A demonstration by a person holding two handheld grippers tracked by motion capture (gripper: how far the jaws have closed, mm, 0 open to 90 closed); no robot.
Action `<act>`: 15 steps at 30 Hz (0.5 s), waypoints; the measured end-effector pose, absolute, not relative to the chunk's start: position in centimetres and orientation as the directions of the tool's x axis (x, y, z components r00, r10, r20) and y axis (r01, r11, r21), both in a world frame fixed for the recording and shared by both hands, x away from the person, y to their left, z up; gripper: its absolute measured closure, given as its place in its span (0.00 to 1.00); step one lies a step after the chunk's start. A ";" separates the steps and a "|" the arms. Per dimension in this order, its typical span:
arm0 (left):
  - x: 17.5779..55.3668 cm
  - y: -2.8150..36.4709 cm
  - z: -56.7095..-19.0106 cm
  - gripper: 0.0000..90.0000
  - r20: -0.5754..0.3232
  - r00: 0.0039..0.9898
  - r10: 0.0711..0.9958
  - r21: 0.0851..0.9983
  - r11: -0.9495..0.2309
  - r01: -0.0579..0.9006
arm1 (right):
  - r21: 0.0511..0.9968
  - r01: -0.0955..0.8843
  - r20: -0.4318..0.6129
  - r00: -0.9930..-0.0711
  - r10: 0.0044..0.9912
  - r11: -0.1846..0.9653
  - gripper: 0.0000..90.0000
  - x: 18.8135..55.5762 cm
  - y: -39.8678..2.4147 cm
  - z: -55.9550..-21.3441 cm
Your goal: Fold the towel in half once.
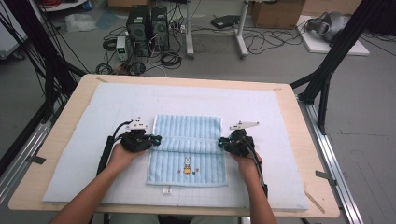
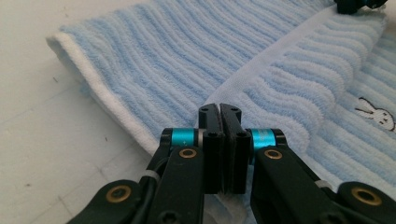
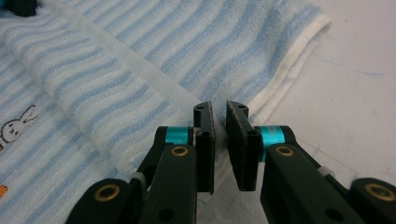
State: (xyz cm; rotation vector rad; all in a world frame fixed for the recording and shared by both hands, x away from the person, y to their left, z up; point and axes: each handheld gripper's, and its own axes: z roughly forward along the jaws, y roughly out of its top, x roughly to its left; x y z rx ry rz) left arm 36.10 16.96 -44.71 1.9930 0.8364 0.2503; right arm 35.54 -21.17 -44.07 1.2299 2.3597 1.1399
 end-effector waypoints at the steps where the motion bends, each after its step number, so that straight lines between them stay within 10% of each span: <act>1: 35.8 17.1 -44.6 0.97 -0.154 0.748 0.645 0.830 -0.326 0.452 | 0.743 0.579 0.127 -0.616 0.778 0.336 0.91 35.4 -21.2 -44.0; 15: 32.9 18.2 -44.1 0.97 -0.176 0.766 0.618 0.894 -0.225 0.387 | 0.789 0.518 0.081 -0.621 0.780 0.330 0.94 32.8 -21.7 -43.1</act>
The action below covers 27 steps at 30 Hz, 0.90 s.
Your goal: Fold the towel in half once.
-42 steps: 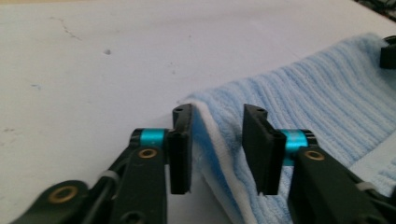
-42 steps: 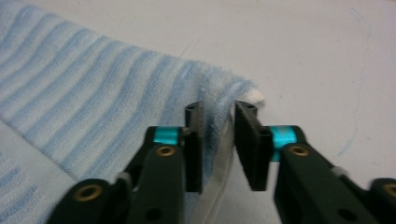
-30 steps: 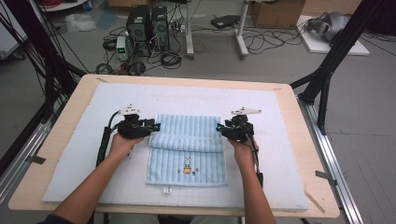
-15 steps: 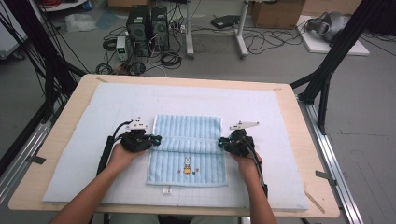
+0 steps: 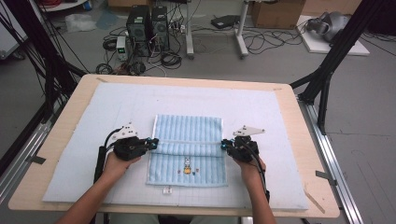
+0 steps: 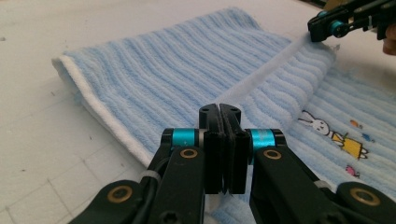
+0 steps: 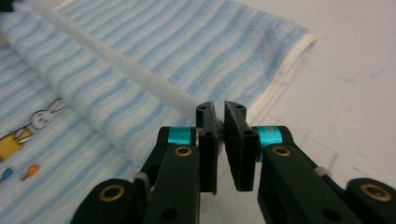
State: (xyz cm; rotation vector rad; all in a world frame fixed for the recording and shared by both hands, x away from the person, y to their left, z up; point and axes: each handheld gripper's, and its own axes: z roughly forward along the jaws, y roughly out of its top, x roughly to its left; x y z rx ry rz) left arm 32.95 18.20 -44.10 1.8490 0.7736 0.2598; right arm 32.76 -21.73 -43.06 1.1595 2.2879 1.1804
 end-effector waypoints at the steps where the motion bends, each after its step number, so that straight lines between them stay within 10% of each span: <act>1: 32.9 18.2 -44.1 0.97 -0.180 0.766 0.617 0.896 -0.220 0.387 | 0.790 0.514 0.078 -0.625 0.777 0.334 0.94 32.6 -21.8 -43.1; 27: 25.4 19.0 -44.0 0.99 -0.178 0.802 0.570 0.908 -0.218 0.357 | 0.848 0.460 0.101 -0.629 0.771 0.264 0.94 23.7 -23.0 -42.2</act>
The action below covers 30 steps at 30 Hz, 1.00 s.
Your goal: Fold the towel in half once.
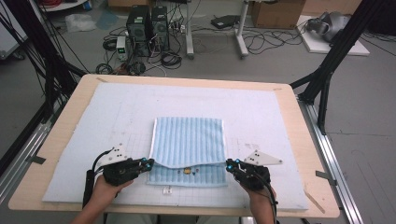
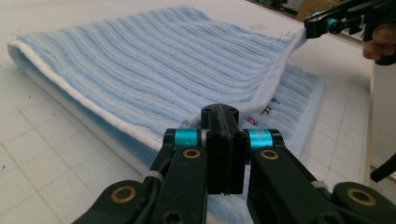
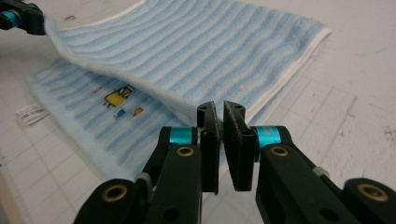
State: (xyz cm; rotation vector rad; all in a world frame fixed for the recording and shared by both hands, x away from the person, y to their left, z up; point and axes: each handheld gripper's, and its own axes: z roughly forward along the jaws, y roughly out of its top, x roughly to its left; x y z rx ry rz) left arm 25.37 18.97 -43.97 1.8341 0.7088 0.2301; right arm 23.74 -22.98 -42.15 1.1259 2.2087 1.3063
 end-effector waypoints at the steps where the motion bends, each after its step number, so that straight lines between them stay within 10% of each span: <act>1: 25.2 19.0 -44.1 0.99 -0.183 0.802 0.569 0.907 -0.216 0.361 | 0.847 0.459 0.096 -0.627 0.773 0.267 0.94 23.4 -23.0 -42.2; 12: 23.5 19.1 -44.6 0.99 -0.192 0.798 0.571 0.888 -0.246 0.390 | 0.826 0.479 0.092 -0.636 0.766 0.298 0.94 21.6 -22.8 -42.7; 18: 24.4 20.3 -44.2 0.65 -0.265 0.737 0.621 0.889 -0.138 0.436 | 0.832 0.491 0.125 -0.618 0.776 0.258 0.74 21.7 -23.3 -42.7; 30: 24.9 18.6 -45.2 0.57 -0.235 0.749 0.619 0.839 -0.260 0.478 | 0.776 0.487 0.075 -0.703 0.707 0.402 0.74 23.4 -19.3 -44.0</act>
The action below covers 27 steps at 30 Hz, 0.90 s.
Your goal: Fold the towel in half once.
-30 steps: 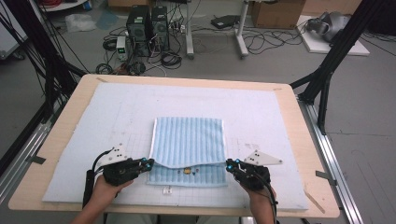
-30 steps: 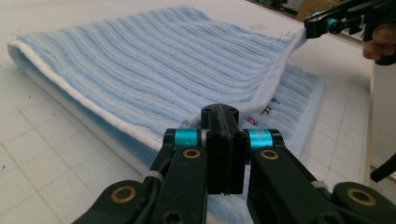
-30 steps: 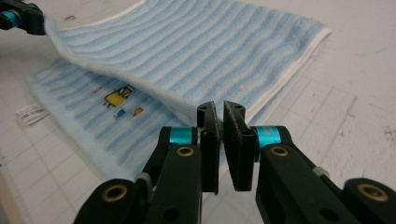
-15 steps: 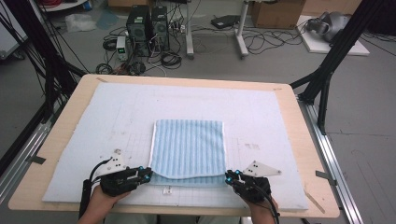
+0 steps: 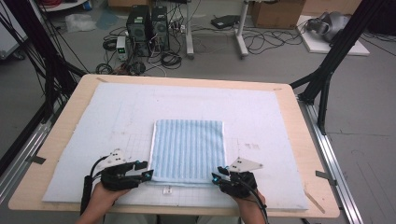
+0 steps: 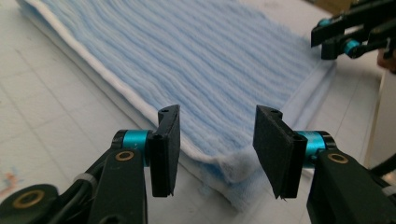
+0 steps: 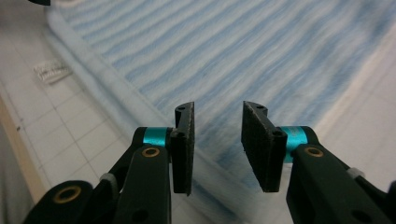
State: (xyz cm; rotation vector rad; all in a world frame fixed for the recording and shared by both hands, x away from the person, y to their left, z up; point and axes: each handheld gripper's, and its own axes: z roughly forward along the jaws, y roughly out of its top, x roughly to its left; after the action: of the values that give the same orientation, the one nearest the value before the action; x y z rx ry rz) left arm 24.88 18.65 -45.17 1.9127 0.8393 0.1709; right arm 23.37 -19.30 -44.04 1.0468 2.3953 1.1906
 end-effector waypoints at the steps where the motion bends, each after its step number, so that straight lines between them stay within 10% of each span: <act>1: 24.9 18.4 -45.2 0.57 -0.219 0.754 0.619 0.832 -0.286 0.476 | 0.765 0.489 0.070 -0.711 0.700 0.420 0.78 23.5 -19.1 -44.3; 10: 24.6 17.4 -45.2 0.97 -0.129 0.748 0.651 0.809 -0.368 0.460 | 0.753 0.497 0.068 -0.711 0.700 0.431 0.98 23.5 -18.5 -44.6; 23: 23.5 18.7 -43.8 0.98 -0.213 0.773 0.597 0.845 -0.285 0.453 | 0.780 0.482 0.098 -0.724 0.682 0.399 0.98 22.2 -19.3 -42.9; 27: 23.9 18.3 -44.3 0.75 -0.187 0.733 0.654 0.827 -0.298 0.477 | 0.756 0.505 0.083 -0.706 0.704 0.417 0.88 22.5 -19.2 -43.8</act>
State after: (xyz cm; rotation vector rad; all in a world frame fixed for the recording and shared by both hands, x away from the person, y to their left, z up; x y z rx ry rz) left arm 23.90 18.35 -44.32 1.9563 0.8643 0.2273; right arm 22.47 -19.23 -43.79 1.0577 2.4264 1.1646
